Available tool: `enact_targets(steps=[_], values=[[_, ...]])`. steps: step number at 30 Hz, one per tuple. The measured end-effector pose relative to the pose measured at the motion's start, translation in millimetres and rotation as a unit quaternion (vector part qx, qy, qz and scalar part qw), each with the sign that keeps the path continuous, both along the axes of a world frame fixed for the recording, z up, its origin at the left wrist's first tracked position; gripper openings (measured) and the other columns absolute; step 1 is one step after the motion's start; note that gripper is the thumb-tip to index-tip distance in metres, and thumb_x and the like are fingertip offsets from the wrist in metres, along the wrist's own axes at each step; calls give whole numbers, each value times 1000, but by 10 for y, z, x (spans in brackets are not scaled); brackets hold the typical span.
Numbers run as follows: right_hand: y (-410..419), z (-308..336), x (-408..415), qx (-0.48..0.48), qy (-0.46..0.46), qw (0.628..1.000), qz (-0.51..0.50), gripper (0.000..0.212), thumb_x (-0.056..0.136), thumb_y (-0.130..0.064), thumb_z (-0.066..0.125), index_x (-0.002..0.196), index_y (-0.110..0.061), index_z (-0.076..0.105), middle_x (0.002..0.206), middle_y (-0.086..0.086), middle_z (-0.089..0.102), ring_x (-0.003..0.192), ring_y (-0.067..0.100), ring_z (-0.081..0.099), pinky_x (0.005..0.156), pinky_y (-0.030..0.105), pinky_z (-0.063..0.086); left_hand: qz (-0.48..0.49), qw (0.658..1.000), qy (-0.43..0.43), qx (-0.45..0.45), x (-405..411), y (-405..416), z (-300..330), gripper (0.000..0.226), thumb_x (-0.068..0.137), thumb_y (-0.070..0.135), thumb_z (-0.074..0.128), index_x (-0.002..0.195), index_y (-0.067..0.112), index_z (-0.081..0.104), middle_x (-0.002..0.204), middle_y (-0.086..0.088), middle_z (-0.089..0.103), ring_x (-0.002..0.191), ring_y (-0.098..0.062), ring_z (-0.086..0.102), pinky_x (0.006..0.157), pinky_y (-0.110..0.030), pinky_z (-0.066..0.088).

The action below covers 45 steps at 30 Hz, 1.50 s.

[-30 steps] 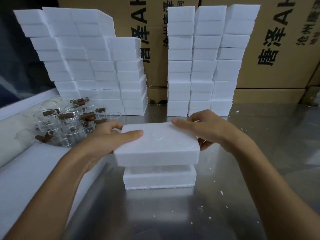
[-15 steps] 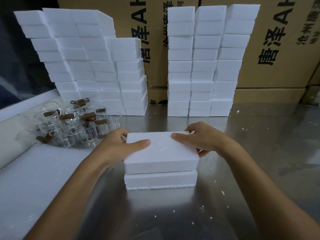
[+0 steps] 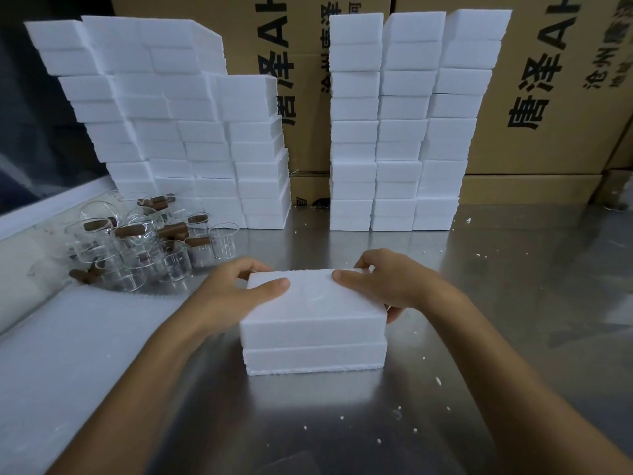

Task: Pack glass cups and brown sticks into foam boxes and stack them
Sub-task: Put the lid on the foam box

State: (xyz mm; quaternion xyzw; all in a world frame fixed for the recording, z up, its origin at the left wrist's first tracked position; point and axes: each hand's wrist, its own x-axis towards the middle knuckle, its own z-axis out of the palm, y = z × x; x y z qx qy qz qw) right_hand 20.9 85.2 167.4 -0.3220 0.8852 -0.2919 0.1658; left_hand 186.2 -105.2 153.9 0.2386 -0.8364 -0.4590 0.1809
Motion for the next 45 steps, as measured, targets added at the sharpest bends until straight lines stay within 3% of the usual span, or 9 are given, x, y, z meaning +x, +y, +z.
enact_targets(steps=[3,8,13,21,27,33,37,39,45], values=[[22,55,38,7,-3,1000,11,46,89,-62,59,110,-21,57,92,-2,63,73,22,72,53,31,61,-119,992,-46,18,91,-68,37,66,55,61,86,113,38,64,102,16,70,97,-6,67,82,-24,54],[90,223,128,57,-51,995,68,63,85,-59,65,135,-27,47,118,-3,54,87,19,67,65,31,63,-218,970,-93,57,210,-196,-18,97,45,35,94,127,55,47,125,17,58,122,-6,51,103,-35,48],[177,266,166,177,-20,972,152,108,62,-49,90,146,-45,22,138,-9,39,120,23,49,95,43,55,-244,964,-98,48,180,-217,-70,99,53,18,92,127,61,41,122,20,55,107,3,57,88,-24,55],[56,53,105,130,49,982,128,121,64,-42,89,151,-47,6,143,-4,32,127,28,43,110,50,41,-170,984,-38,26,150,-204,-187,113,52,18,87,145,49,32,132,11,51,112,-9,59,88,-25,56],[84,1,64,107,41,983,141,111,65,-41,88,144,-51,11,134,-3,37,120,26,47,108,51,42,-177,982,-25,54,130,-268,-230,109,60,4,91,144,48,37,133,8,52,100,0,63,74,-13,52],[90,-33,7,92,30,984,151,108,59,-41,88,139,-52,17,130,-3,40,117,25,50,105,49,46,-168,984,-18,60,116,-275,-261,108,57,10,95,139,55,41,132,13,52,104,0,60,78,-13,52],[129,-125,-29,68,24,987,141,125,63,-44,89,152,-50,1,146,-6,30,134,23,36,114,44,30,-159,985,3,61,105,-252,-282,102,58,6,94,134,55,47,130,18,55,106,3,59,82,-18,53],[183,-187,-24,44,21,988,144,127,65,-51,87,153,-51,-6,143,-11,29,127,15,34,114,40,28,-158,986,7,51,111,-246,-282,98,57,8,94,131,57,50,129,23,55,114,1,55,90,-21,51],[384,-541,162,-114,47,980,155,93,71,-62,79,135,-69,12,136,-30,22,125,13,41,100,20,48,-114,991,67,30,129,-186,-352,79,68,-3,85,113,58,64,126,14,59,112,-6,58,89,-20,53]])
